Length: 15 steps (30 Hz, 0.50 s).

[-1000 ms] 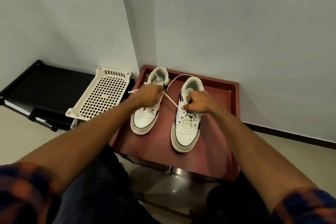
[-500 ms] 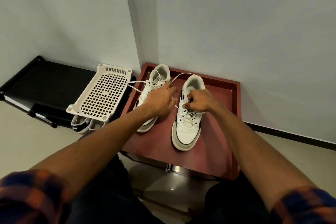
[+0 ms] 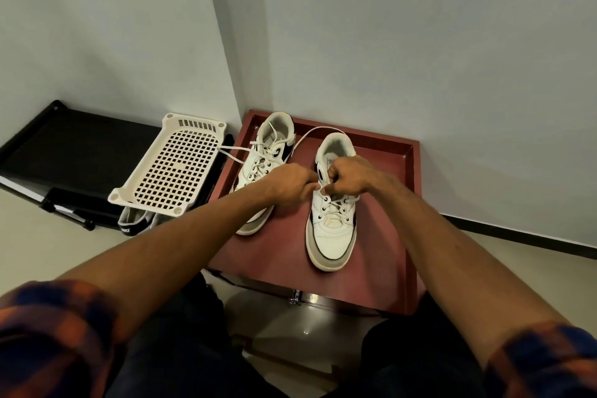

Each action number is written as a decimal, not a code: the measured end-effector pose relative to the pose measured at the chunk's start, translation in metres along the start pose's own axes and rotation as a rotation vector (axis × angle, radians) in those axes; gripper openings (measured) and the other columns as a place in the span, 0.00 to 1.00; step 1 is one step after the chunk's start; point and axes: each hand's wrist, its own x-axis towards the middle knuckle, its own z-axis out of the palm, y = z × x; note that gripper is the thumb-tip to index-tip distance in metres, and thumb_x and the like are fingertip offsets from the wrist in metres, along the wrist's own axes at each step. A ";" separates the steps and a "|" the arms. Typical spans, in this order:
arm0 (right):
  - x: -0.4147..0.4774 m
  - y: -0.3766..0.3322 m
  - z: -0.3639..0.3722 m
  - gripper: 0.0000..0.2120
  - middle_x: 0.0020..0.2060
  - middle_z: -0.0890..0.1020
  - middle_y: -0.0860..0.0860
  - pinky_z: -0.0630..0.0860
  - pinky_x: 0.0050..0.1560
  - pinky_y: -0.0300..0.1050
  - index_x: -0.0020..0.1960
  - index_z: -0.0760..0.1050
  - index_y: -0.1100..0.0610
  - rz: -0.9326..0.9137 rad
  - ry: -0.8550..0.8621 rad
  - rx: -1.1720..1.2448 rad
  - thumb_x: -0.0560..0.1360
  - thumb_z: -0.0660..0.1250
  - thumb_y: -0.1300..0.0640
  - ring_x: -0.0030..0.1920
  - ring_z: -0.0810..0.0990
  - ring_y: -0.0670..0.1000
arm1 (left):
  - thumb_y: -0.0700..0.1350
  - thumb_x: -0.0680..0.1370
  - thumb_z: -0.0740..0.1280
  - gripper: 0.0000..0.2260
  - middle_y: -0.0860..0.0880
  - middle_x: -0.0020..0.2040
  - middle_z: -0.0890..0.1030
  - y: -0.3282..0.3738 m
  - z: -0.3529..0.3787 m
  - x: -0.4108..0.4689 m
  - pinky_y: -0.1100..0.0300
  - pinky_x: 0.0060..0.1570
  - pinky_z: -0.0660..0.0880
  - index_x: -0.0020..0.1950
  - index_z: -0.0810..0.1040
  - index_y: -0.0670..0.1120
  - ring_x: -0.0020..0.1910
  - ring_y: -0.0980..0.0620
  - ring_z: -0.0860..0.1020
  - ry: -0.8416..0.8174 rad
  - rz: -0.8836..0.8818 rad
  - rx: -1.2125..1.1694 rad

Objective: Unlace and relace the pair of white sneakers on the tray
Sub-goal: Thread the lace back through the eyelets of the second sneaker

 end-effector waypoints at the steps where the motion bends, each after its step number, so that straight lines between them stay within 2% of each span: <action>1: -0.002 -0.001 -0.001 0.20 0.28 0.77 0.45 0.67 0.37 0.43 0.33 0.77 0.52 -0.009 -0.007 0.001 0.75 0.71 0.39 0.32 0.75 0.46 | 0.46 0.82 0.61 0.13 0.39 0.43 0.81 0.000 0.001 0.000 0.55 0.38 0.64 0.44 0.77 0.40 0.40 0.40 0.76 -0.001 -0.005 -0.002; 3: -0.007 0.002 0.000 0.21 0.27 0.76 0.46 0.67 0.36 0.44 0.31 0.76 0.52 -0.022 0.025 0.054 0.75 0.71 0.40 0.30 0.74 0.45 | 0.47 0.83 0.61 0.13 0.39 0.43 0.81 -0.001 0.002 0.001 0.55 0.39 0.64 0.43 0.76 0.42 0.40 0.41 0.76 -0.002 -0.013 -0.013; 4: -0.011 0.006 0.005 0.19 0.28 0.77 0.46 0.69 0.37 0.45 0.31 0.77 0.52 -0.037 0.096 0.120 0.74 0.73 0.40 0.31 0.75 0.46 | 0.47 0.83 0.60 0.13 0.40 0.42 0.81 -0.001 0.004 0.001 0.55 0.39 0.64 0.42 0.75 0.43 0.38 0.43 0.75 0.005 -0.011 -0.027; 6: -0.018 0.012 0.022 0.13 0.38 0.82 0.47 0.74 0.45 0.47 0.39 0.84 0.51 -0.059 0.399 0.289 0.72 0.76 0.42 0.41 0.79 0.48 | 0.49 0.83 0.60 0.13 0.43 0.38 0.79 -0.002 0.007 -0.001 0.55 0.38 0.65 0.42 0.74 0.45 0.37 0.46 0.74 0.021 -0.020 -0.083; 8: -0.030 0.012 0.046 0.14 0.49 0.81 0.48 0.75 0.52 0.47 0.51 0.85 0.50 0.072 0.745 0.513 0.71 0.77 0.43 0.51 0.78 0.49 | 0.51 0.83 0.60 0.15 0.49 0.34 0.75 -0.003 0.012 -0.004 0.54 0.38 0.66 0.40 0.72 0.45 0.35 0.47 0.73 0.035 -0.050 -0.169; 10: -0.044 0.008 0.070 0.14 0.51 0.79 0.46 0.78 0.51 0.47 0.55 0.82 0.48 0.323 0.939 0.770 0.72 0.76 0.43 0.50 0.79 0.49 | 0.52 0.82 0.63 0.17 0.50 0.33 0.74 -0.006 0.018 -0.003 0.53 0.38 0.69 0.39 0.73 0.43 0.35 0.48 0.74 0.056 -0.078 -0.252; 11: -0.050 0.006 0.081 0.14 0.50 0.79 0.47 0.80 0.49 0.49 0.54 0.81 0.48 0.465 0.954 0.903 0.73 0.76 0.43 0.47 0.80 0.48 | 0.53 0.82 0.64 0.17 0.50 0.33 0.75 -0.006 0.020 -0.003 0.52 0.39 0.70 0.39 0.73 0.43 0.35 0.48 0.74 0.061 -0.092 -0.286; 13: -0.058 0.000 0.097 0.14 0.43 0.82 0.49 0.80 0.44 0.49 0.47 0.79 0.51 0.711 0.849 1.231 0.72 0.76 0.41 0.39 0.79 0.50 | 0.54 0.81 0.65 0.16 0.51 0.33 0.75 -0.003 0.025 -0.004 0.53 0.39 0.72 0.37 0.73 0.47 0.34 0.51 0.74 0.090 -0.137 -0.366; 15: -0.062 -0.005 0.107 0.18 0.33 0.82 0.51 0.75 0.33 0.43 0.44 0.80 0.56 0.764 0.668 1.531 0.73 0.75 0.41 0.32 0.76 0.49 | 0.54 0.80 0.66 0.15 0.55 0.31 0.76 0.000 0.030 -0.004 0.55 0.41 0.74 0.36 0.74 0.50 0.32 0.56 0.75 0.109 -0.197 -0.481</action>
